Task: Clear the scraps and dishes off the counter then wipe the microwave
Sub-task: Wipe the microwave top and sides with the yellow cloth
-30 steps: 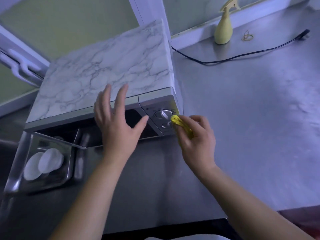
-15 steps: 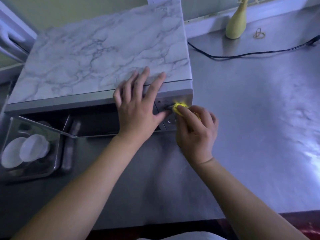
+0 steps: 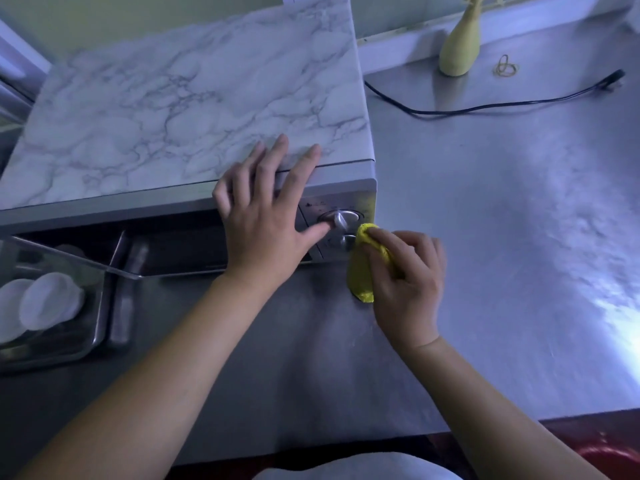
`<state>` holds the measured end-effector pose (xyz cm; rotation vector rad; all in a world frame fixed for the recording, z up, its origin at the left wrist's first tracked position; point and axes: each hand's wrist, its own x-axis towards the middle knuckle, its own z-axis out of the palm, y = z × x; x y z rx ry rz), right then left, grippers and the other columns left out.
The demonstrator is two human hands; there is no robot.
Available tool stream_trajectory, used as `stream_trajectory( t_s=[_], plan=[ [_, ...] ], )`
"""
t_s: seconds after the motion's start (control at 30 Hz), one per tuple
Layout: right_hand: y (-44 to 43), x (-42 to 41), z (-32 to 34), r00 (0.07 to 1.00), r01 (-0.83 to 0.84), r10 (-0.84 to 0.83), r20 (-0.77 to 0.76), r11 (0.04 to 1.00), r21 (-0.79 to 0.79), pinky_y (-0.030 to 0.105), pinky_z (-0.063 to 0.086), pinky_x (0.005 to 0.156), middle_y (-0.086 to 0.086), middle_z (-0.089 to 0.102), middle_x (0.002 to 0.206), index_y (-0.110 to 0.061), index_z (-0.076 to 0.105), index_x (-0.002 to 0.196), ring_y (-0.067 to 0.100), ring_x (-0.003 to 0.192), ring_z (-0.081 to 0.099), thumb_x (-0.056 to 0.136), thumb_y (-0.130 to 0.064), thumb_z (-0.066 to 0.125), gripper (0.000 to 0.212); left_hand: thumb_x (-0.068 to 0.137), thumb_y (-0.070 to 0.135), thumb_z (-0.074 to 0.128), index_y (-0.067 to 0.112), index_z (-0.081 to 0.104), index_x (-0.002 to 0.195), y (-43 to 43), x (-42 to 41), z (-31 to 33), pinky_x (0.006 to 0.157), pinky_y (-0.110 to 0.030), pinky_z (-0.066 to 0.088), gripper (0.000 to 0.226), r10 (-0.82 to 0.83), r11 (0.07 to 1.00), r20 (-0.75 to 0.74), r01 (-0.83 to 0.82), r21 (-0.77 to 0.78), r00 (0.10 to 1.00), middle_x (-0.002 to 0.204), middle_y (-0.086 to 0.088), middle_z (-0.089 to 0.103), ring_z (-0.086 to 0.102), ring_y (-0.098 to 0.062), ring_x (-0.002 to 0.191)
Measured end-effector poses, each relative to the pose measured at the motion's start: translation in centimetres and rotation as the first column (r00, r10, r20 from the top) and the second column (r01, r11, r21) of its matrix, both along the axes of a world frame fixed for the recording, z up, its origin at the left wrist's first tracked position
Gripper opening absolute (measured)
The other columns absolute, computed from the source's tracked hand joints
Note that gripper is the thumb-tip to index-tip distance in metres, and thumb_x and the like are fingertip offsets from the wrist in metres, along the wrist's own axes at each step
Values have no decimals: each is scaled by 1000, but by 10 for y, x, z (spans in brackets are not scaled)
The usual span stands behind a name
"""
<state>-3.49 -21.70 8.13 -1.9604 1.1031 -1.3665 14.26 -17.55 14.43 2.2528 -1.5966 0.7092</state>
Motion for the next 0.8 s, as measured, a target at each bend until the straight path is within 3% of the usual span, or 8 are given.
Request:
stream_trajectory(
  t_s=[0.1,0.23,0.37,0.43,0.5,0.6,0.8],
  plan=[
    [-12,18,17,999,9,-5,53,997,-82,50,45,68,4,66,87,-17,80,98,30,74,56,91,-13,73,11,75,70,69,32,48,144,-1,-1,0,103,-50,31,82,3,1000,12,-3,-28,1000,149,-6,49,41,-30,136],
    [-11,34,11,1000,25,-24,5,985,-171,50,46,64,10,68,83,-13,82,92,35,68,56,83,0,78,16,79,73,61,32,47,145,-1,-1,-3,103,-50,31,78,0,999,20,1,-33,1000,149,-5,49,42,-30,136],
    [-14,31,-2,1000,13,-10,18,983,-181,46,45,66,8,67,85,-13,81,95,35,70,56,87,-4,75,14,73,66,68,33,43,146,-2,1,-2,104,-49,30,84,15,1000,36,-15,5,999,151,-5,46,39,-29,138],
    [-14,25,-13,998,-28,21,-62,992,-121,45,45,65,10,67,83,-10,80,92,36,70,57,85,-1,74,13,69,64,72,33,41,147,0,0,0,105,-50,29,90,20,999,36,-21,36,999,152,-5,44,38,-30,138],
    [-7,14,-29,984,-49,54,-172,998,36,48,47,65,13,65,78,-8,79,88,39,69,59,81,2,77,12,67,63,73,32,40,148,1,-1,2,105,-51,29,92,20,998,22,-21,63,1000,153,-5,42,38,-31,139],
    [-2,-12,-48,983,0,36,-180,981,195,52,50,69,14,63,75,-5,77,87,39,70,61,80,3,78,11,68,63,72,33,35,150,2,0,5,108,-50,27,96,13,995,34,-16,98,999,156,-6,37,33,-30,140],
    [8,-23,-45,974,-19,54,-220,987,160,49,50,79,10,67,82,-7,76,91,37,74,63,82,-2,78,10,66,63,74,27,15,158,29,-15,-26,120,-58,8,115,48,990,125,-63,125,991,162,-18,21,17,-40,149]
  ],
)
